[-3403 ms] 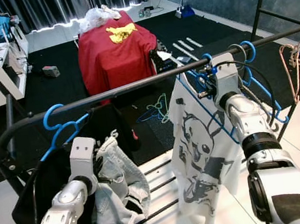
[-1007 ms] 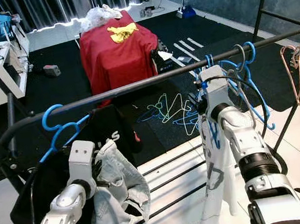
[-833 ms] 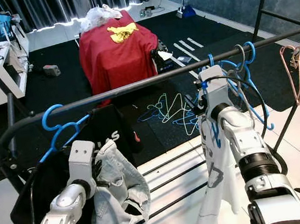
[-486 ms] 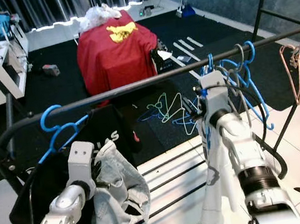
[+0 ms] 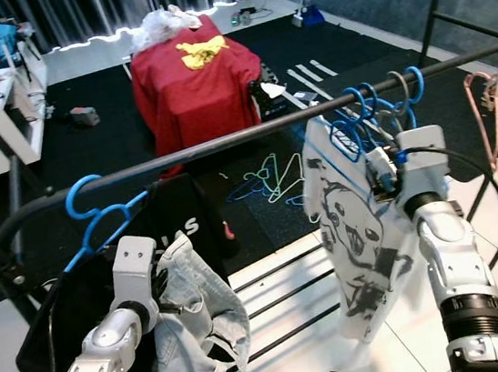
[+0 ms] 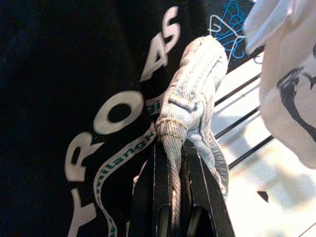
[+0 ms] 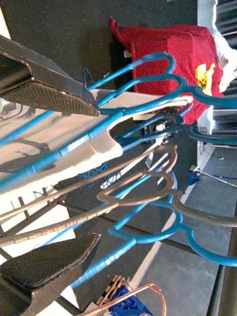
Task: Hang hanger
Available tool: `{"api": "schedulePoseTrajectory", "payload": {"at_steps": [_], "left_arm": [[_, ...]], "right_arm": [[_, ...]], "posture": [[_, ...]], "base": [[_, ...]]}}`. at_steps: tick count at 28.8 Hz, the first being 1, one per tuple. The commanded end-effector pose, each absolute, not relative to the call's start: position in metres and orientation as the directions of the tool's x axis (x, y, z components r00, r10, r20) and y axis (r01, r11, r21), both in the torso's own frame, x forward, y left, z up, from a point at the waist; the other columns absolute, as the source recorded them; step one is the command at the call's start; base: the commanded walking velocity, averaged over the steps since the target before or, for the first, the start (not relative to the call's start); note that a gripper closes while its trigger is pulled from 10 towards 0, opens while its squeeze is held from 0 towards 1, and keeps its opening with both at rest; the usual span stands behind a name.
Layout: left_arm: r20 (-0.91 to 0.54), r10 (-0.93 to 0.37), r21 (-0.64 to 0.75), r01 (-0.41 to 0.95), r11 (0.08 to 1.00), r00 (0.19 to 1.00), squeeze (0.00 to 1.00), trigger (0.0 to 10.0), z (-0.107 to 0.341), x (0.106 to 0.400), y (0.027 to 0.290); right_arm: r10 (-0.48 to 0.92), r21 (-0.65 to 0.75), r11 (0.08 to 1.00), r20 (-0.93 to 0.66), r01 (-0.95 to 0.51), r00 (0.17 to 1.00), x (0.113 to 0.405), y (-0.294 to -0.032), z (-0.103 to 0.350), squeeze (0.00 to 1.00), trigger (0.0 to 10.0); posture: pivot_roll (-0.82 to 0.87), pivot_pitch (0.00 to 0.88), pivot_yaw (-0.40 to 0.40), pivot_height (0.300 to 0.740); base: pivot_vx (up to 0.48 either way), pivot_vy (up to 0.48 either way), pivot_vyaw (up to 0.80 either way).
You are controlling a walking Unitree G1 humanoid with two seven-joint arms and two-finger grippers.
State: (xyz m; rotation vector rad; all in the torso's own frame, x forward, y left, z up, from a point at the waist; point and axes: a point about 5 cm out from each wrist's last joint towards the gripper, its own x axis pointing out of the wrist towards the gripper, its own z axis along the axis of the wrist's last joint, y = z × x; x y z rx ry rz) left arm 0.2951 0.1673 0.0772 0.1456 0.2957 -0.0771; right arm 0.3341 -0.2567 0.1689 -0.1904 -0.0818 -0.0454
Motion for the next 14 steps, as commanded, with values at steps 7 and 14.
{"api": "schedulePoseTrajectory", "payload": {"at_steps": [7, 14], "left_arm": [[-0.294, -0.027, 0.149, 0.074, 0.986, 0.955, 0.0, 10.0, 0.078, 0.295, 0.175], [-0.29, -0.024, 0.149, 0.07, 0.986, 0.957, 0.0, 10.0, 0.078, 0.297, 0.174]], "right_arm": [[0.024, -0.202, 0.979, 0.153, 0.008, 0.988, 0.336, -0.243, 0.182, 0.0, 10.0], [0.03, -0.192, 0.981, 0.16, 0.001, 0.987, 0.34, -0.247, 0.19, 1.0, 10.0]], "posture": [[0.01, 0.039, 0.048, 0.74], [0.0, 0.029, 0.042, 0.74]], "base": [[0.0, 0.0, 0.0], [0.0, 0.0, 0.0]]}}
